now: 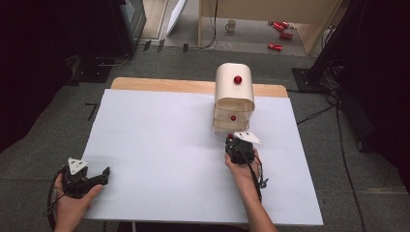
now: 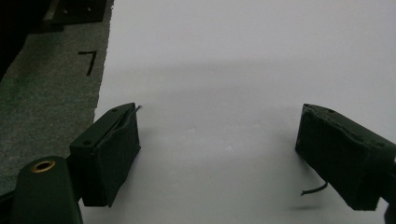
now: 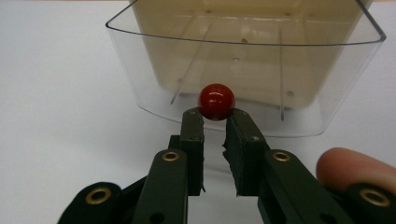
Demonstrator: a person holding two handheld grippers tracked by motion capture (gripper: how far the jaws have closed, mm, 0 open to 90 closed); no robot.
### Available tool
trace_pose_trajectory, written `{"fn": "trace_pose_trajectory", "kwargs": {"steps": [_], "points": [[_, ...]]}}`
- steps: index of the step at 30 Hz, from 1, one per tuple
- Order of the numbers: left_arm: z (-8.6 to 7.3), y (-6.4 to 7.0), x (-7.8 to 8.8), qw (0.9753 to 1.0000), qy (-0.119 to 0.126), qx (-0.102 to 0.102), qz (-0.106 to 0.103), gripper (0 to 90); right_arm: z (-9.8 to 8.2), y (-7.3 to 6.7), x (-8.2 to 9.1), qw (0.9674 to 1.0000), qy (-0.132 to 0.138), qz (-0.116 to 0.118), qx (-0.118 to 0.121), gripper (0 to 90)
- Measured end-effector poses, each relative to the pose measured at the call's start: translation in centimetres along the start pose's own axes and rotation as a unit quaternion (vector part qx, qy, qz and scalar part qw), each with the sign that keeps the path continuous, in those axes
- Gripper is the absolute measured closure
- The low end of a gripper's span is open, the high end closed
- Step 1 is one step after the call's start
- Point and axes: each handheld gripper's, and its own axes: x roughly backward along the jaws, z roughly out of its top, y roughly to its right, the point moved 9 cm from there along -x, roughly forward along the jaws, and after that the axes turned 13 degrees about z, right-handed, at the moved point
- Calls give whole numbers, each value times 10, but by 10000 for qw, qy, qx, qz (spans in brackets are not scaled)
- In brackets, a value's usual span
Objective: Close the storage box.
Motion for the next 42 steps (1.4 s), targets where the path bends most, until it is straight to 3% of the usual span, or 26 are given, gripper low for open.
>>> {"fn": "trace_pose_trajectory", "kwargs": {"steps": [21,42], "points": [[0,0,0,10000,3,7,0,138,2,9,-18,9998,-147,-117,-20,781],[0,0,0,10000,3,6,2,139,2,16,-28,9998,-107,-15,-164,768]]}}
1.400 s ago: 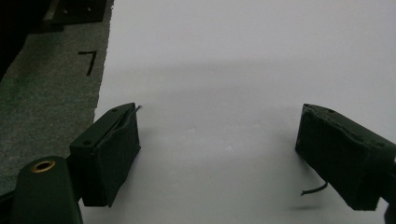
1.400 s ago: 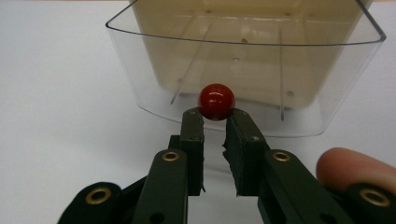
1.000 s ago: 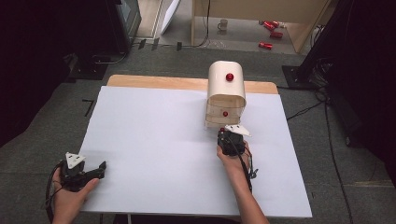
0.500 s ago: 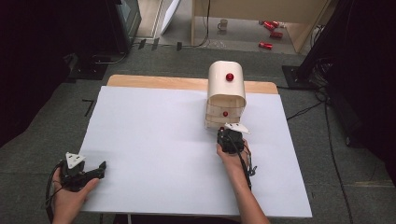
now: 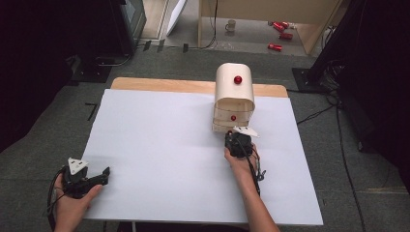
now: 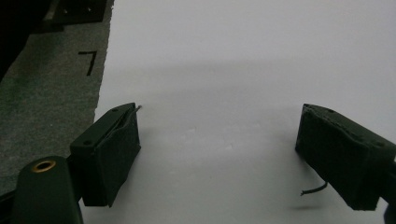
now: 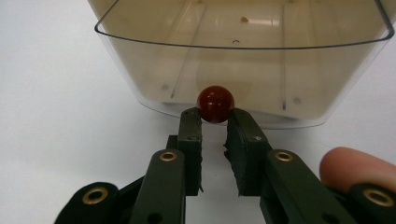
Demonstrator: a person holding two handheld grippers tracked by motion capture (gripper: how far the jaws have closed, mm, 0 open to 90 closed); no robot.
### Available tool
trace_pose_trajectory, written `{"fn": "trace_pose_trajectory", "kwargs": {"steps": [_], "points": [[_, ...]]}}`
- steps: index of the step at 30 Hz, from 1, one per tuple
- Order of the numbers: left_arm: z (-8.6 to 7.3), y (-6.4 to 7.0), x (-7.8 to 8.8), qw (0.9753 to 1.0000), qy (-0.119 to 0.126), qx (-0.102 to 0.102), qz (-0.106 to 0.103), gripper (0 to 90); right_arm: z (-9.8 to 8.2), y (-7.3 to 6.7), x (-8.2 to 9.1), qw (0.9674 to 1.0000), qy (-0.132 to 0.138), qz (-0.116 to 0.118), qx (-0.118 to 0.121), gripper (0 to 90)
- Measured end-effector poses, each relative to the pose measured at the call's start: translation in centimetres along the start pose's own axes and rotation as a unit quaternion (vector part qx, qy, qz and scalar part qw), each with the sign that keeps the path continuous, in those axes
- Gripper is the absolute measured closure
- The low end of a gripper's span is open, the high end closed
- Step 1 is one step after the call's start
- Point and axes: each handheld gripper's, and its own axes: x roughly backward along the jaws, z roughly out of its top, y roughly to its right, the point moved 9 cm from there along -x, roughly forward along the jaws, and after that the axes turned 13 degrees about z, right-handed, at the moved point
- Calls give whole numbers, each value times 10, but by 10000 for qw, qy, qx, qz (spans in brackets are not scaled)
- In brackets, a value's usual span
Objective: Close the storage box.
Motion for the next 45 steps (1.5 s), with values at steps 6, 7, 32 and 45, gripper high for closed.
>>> {"fn": "trace_pose_trajectory", "kwargs": {"steps": [6,7,32,45], "points": [[0,0,0,10000,0,1,-1,139,2,2,-3,10000,60,-1,-20,761],[0,0,0,10000,0,1,-1,139,2,2,-3,10000,69,-1,-22,759],[0,0,0,10000,0,0,-1,139,-4,9,13,9999,-59,146,-8,112],[0,0,0,10000,-1,-6,12,139,-27,36,53,9995,-269,72,118,37]]}}
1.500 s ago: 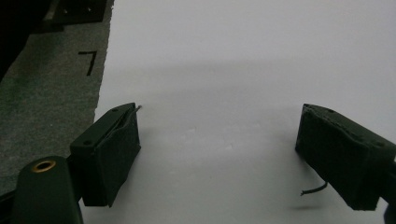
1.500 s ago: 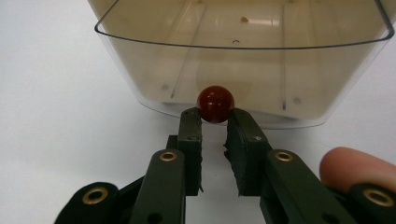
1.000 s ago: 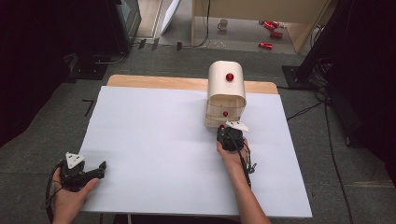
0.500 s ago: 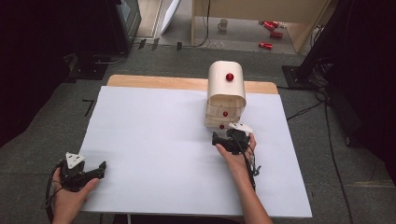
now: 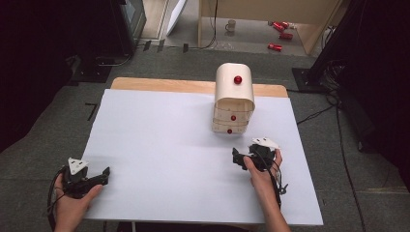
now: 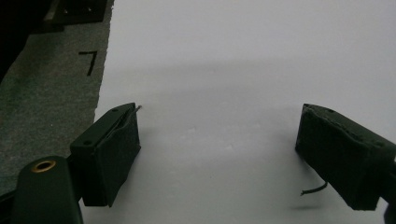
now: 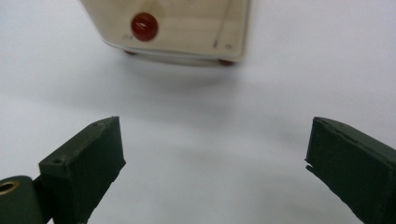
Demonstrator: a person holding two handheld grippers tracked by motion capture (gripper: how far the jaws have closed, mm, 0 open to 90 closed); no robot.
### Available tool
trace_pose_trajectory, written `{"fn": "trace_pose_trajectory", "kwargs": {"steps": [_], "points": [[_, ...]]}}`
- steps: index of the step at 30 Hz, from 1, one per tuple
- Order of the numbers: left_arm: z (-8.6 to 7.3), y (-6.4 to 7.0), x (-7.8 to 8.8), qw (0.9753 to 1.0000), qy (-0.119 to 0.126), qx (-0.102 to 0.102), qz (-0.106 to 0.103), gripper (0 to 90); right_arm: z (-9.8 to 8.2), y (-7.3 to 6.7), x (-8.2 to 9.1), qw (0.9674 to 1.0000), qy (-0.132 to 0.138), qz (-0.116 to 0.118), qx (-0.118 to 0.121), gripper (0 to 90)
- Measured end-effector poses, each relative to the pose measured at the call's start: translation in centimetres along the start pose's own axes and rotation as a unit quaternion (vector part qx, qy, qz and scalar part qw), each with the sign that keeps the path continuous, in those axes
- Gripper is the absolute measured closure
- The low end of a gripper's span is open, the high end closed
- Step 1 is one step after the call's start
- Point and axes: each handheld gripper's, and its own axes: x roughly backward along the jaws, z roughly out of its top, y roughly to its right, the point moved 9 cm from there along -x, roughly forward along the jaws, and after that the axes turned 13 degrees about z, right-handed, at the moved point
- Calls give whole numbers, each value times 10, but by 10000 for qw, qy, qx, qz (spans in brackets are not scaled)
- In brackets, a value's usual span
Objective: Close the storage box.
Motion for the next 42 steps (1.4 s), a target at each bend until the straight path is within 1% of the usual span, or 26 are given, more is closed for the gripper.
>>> {"fn": "trace_pose_trajectory", "kwargs": {"steps": [9,17,21,24,26,28,30,33,34,35,36,37,40,42], "points": [[0,0,0,10000,2,-7,1,139,-23,19,20,9998,-120,-113,-83,36],[0,0,0,10000,5,-8,4,139,-36,34,41,9997,-164,-201,-44,36],[0,0,0,10000,5,-7,5,139,-46,43,52,9994,-218,-238,-93,36],[0,0,0,10000,5,-9,6,139,-54,50,60,9991,-281,-321,-87,36],[0,0,0,10000,5,-9,6,139,-59,56,67,9988,-308,-355,-143,37],[0,0,0,10000,5,-8,6,139,-62,61,72,9986,-322,-401,-123,36],[0,0,0,10000,5,-8,6,139,-66,68,80,9982,-334,-490,-130,36],[0,0,0,10000,4,-8,5,139,-72,78,88,9973,-363,-631,-86,37],[0,0,0,10000,3,-8,6,139,-75,81,89,9972,-393,-638,-68,36],[0,0,0,10000,3,-7,5,139,-80,84,88,9972,-455,-583,-89,31],[0,0,0,10000,3,-11,6,139,-82,84,87,9978,-387,-531,8,2],[0,0,0,10000,4,-5,5,138,-83,83,86,9980,-376,-498,70,0],[0,0,0,10000,6,-4,6,139,-84,83,85,9973,-423,-577,156,0],[0,0,0,10000,6,-4,4,139,-84,83,85,9974,-414,-573,154,0]]}}
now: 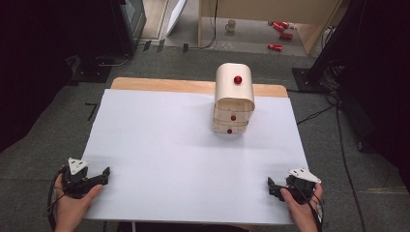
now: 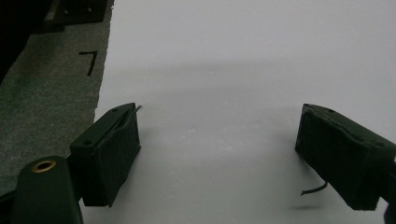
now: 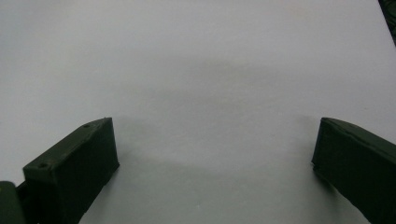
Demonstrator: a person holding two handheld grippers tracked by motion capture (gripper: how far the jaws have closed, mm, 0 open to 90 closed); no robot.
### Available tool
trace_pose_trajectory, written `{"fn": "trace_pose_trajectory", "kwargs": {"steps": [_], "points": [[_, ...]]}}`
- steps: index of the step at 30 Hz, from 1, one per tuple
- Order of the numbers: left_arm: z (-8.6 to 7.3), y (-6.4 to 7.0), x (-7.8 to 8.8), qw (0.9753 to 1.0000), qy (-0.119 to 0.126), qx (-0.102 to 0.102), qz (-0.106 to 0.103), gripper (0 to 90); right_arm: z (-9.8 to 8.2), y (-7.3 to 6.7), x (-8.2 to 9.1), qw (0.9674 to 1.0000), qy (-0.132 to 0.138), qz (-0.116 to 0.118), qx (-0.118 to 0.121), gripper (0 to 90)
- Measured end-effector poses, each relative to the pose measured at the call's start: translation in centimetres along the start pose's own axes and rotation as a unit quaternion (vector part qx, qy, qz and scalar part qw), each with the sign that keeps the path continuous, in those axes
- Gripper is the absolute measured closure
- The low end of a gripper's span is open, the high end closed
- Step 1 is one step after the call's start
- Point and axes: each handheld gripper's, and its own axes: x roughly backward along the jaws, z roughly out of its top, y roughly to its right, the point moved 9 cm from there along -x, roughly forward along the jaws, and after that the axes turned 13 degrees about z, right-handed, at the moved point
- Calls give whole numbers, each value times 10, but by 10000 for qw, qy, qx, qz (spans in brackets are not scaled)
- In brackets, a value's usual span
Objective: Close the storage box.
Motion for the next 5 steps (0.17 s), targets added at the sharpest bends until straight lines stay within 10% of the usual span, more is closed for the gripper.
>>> {"fn": "trace_pose_trajectory", "kwargs": {"steps": [5], "points": [[0,0,0,10000,1,-9,1,139,0,0,0,10000,22,-9,7,0]]}}
